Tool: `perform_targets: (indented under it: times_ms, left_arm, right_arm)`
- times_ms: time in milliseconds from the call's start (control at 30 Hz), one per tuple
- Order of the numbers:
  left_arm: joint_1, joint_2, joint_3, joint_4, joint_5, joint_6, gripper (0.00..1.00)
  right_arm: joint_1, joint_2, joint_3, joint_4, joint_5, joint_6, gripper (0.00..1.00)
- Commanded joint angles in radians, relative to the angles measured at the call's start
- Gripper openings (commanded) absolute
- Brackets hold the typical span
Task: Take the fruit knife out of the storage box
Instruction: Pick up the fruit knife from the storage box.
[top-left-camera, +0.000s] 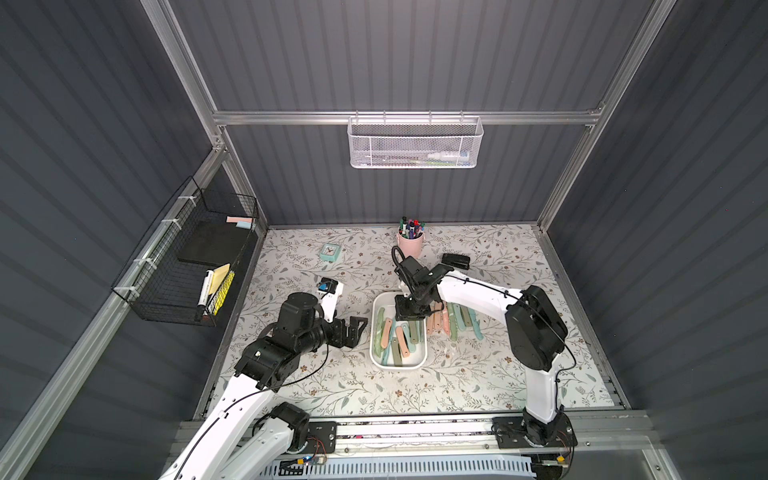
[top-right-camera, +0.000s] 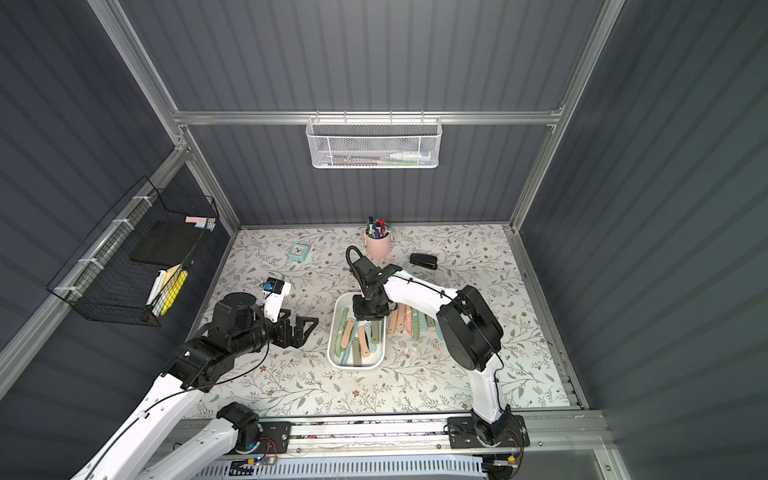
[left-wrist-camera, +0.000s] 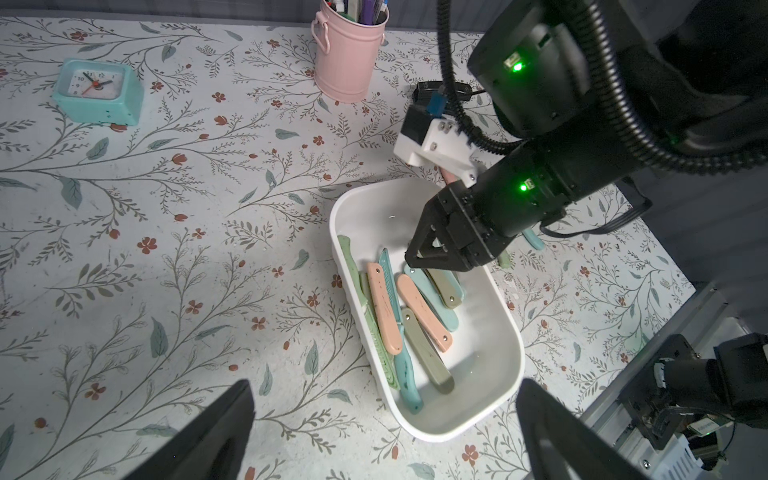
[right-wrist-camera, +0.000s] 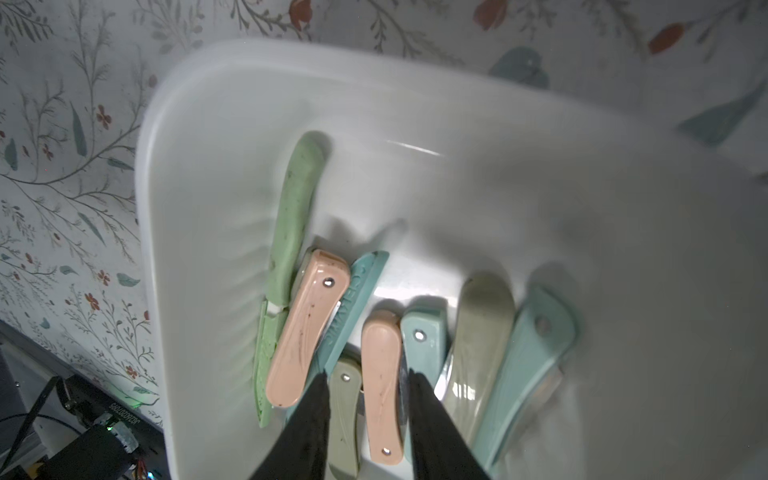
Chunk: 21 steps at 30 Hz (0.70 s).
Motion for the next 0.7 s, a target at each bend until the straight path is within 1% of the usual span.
perform_targets:
  times_ms: [0,133,333,500,667]
  left_arm:
    - [0.009,-0.007,-0.001,-0.02,0.012,-0.004,0.99]
    - [0.009,0.004,0.002,-0.02,0.037,0.005,0.99]
    - [0.009,0.004,0.003,-0.018,0.041,0.011,0.99]
    - [0.01,0.003,0.001,-0.017,0.041,0.011,0.99]
    - [0.009,0.004,0.001,-0.016,0.04,0.011,0.99]
  right_arm:
    - [-0.001,0.043,0.062,-0.011,-0.014,0.038,0.33]
    - [-0.002,0.103,0.117,-0.034,-0.021,0.038,0.33]
    - [-0.001,0.157,0.157,-0.047,0.0,0.038,0.32]
    - [-0.001,0.187,0.175,-0.058,-0.005,0.041,0.32]
    - [0.0,0.199,0.175,-0.08,0.018,0.044,0.32]
